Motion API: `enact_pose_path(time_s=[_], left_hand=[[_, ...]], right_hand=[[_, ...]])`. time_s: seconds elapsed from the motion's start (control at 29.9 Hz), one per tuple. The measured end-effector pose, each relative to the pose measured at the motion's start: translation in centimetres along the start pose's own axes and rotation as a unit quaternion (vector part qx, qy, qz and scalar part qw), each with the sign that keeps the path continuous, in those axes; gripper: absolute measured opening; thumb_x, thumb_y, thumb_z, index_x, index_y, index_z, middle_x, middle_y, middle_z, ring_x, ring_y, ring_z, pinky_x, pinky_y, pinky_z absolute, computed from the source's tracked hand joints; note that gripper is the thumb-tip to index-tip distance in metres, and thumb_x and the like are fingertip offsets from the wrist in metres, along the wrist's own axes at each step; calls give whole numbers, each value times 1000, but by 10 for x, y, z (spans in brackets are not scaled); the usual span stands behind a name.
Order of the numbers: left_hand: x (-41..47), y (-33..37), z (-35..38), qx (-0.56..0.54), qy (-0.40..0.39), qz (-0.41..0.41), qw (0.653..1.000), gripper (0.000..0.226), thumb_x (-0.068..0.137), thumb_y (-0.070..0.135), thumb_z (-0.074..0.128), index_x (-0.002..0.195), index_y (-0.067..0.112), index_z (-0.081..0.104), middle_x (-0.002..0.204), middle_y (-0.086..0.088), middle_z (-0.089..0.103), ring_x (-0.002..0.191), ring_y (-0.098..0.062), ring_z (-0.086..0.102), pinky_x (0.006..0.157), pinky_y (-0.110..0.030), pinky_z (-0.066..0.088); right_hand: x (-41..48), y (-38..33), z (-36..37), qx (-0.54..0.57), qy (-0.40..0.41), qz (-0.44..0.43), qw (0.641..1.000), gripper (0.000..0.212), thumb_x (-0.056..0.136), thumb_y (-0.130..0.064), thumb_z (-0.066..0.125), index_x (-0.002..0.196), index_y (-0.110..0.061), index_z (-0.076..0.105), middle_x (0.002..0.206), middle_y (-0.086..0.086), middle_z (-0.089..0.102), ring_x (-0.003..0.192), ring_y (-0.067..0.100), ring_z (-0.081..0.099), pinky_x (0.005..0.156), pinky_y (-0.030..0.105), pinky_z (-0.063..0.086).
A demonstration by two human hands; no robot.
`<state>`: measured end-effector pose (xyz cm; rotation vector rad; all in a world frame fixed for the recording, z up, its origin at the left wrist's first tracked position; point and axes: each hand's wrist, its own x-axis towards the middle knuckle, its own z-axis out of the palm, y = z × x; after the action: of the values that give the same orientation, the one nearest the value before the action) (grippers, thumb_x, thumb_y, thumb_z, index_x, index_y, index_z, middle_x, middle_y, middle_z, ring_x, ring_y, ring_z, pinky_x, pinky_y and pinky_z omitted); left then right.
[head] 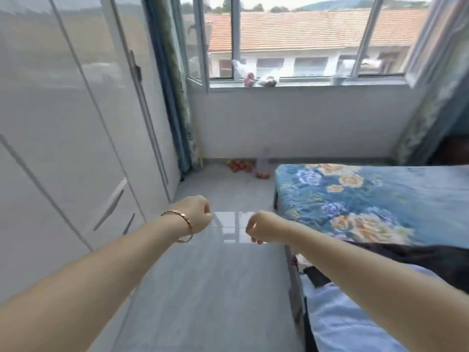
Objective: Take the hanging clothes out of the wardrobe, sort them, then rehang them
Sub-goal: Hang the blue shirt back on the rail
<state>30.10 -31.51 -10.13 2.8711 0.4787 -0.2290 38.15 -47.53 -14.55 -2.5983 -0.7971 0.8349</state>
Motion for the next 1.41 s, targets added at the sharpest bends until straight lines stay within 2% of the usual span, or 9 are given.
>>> enact_pose_path(time_s=[0.1, 0.33, 0.5, 0.57, 0.77, 0.9, 1.1, 1.24, 1.41], left_hand=[[32, 103, 44, 9, -29, 70, 997, 20, 86, 20, 46, 90, 18, 66, 101, -4, 69, 96, -27, 62, 74, -26, 45], [69, 295, 142, 7, -103, 213, 972, 18, 88, 19, 46, 82, 19, 62, 90, -7, 65, 87, -27, 61, 71, -27, 45], [87, 395, 201, 44, -150, 324, 933, 27, 95, 14, 37, 106, 9, 61, 129, -6, 55, 118, -31, 52, 83, -31, 44], [94, 423, 218, 46, -170, 360, 916, 27, 94, 16, 42, 111, 10, 62, 120, -8, 61, 113, -29, 56, 88, -30, 45], [109, 491, 289, 95, -210, 418, 879, 19, 92, 19, 39, 88, 22, 58, 97, -2, 63, 92, -24, 61, 72, -27, 44], [122, 534, 334, 131, -210, 436, 865, 20, 92, 17, 36, 85, 22, 54, 91, 0, 61, 84, -24, 58, 66, -25, 41], [150, 598, 420, 154, -219, 434, 860, 17, 92, 16, 38, 89, 22, 54, 89, 2, 59, 80, -23, 53, 64, -25, 38], [168, 621, 469, 141, -239, 415, 866, 16, 93, 16, 38, 89, 24, 51, 95, 5, 59, 78, -19, 51, 56, -24, 34], [198, 639, 505, 150, -255, 376, 878, 17, 93, 16, 39, 92, 28, 52, 92, 9, 54, 78, -17, 52, 57, -24, 34]], right_hand=[[-43, 127, -10, -3, 31, 104, 994, 27, 84, -3, 46, 60, -7, 59, 61, 14, 60, 63, 26, 47, 49, 24, 31], [-140, 335, 13, 155, 71, 324, 931, 26, 86, -3, 44, 62, -7, 53, 67, 16, 54, 75, 21, 50, 52, 22, 35], [-183, 423, 58, 247, 139, 452, 846, 24, 90, -7, 38, 81, -8, 60, 73, 11, 52, 66, 23, 44, 55, 24, 34], [-195, 446, 72, 276, 183, 494, 804, 25, 92, -9, 37, 93, -6, 62, 78, 7, 50, 66, 23, 44, 58, 26, 34], [-218, 524, 114, 300, 222, 588, 718, 27, 89, -5, 36, 63, -12, 36, 69, 5, 40, 61, 20, 37, 54, 28, 26], [-220, 582, 143, 332, 216, 617, 680, 23, 89, -5, 38, 85, -2, 61, 91, 23, 57, 80, 32, 57, 63, 29, 34], [-192, 687, 175, 315, 219, 613, 690, 19, 89, -5, 40, 95, -4, 58, 113, 12, 56, 95, 26, 54, 85, 37, 48], [-170, 752, 194, 322, 226, 604, 694, 38, 92, -15, 47, 129, -9, 50, 139, 8, 41, 123, 26, 45, 100, 37, 42], [-145, 820, 194, 335, 216, 611, 684, 44, 92, -31, 51, 129, -7, 46, 138, 10, 41, 124, 29, 45, 98, 41, 42]])
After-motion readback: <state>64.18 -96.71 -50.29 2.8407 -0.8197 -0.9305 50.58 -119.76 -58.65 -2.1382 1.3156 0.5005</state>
